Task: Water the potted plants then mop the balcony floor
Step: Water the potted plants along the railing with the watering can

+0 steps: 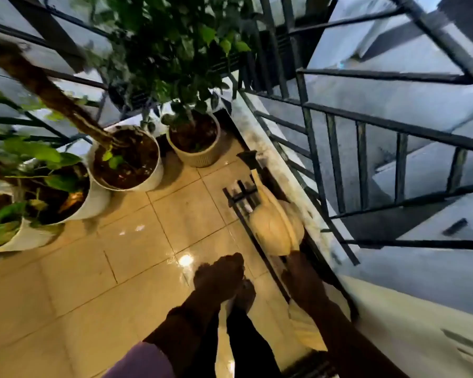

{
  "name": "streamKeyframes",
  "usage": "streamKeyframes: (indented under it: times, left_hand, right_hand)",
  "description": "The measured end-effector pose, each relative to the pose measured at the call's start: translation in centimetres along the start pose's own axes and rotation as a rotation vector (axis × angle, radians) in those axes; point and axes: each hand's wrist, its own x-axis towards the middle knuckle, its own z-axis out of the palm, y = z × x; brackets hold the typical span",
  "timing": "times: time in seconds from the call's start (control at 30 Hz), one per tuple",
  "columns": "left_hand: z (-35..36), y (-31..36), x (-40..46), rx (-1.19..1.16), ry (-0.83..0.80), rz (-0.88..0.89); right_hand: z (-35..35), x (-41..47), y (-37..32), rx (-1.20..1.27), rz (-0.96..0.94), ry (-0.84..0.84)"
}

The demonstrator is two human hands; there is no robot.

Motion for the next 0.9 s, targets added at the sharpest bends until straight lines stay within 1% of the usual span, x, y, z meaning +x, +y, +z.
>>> streamKeyframes:
  times: [0.03, 0.1, 0.17, 0.23, 0.27, 0.33, 0.4, 0.47, 0.6, 0.67, 0.73, 0.9]
  left_hand:
    - [0.8, 0.0, 2.1, -0.026, -0.001, -0.025]
    - [1.7, 0.0, 5.6, -0.077, 0.001, -0.074]
    - [2.7, -0.3, 9.0, -0.139, 0.045, -0.040]
    - [3.8, -1.0, 11.3, -0.252, 0.099, -0.044]
    - [4.4, -1.3, 12.2, -0.292, 0.117, -0.050]
    - [5.4, -1.7, 13.7, -0.357, 0.115, -0.098]
    - [6.0, -2.0, 14.2, -0.444, 0.087, -0.157]
    - [6.7, -2.3, 14.4, -0.470, 0.096, -0.125]
    - [6.4, -2.1, 15.0, -0.605, 0.155, -0.132]
    - [5.3, -1.5, 15.4, -0.644, 0.208, -0.076]
    - [4.1, -0.8, 15.7, -0.789, 0.236, -0.071]
    - [1.3, 0.9, 15.4, -1.129, 0.239, -0.149]
  right_hand:
    - [0.6, 1.5, 0.4, -0.021, 0.015, 0.038]
    - [1.6, 4.7, 0.7, 0.040, 0.058, 0.115]
    - [2.2, 8.3, 0.5, 0.086, 0.096, 0.171]
    - [2.9, 11.6, 0.7, 0.060, 0.161, 0.242]
    - [3.2, 13.1, 1.1, 0.061, 0.212, 0.250]
    - [4.1, 15.6, 2.1, 0.081, 0.313, 0.210]
    - [5.1, 17.0, 3.3, 0.094, 0.346, 0.153]
    - [6.1, 18.0, 4.1, 0.163, 0.327, 0.130]
    - [6.9, 19.0, 3.4, 0.505, 0.290, 0.053]
    - [7.2, 18.6, 2.5, 0.610, 0.269, 0.035]
    - [7.2, 17.6, 1.6, 0.630, 0.230, 0.049]
    - [5.3, 12.6, -0.1, 0.674, 0.108, 0.049]
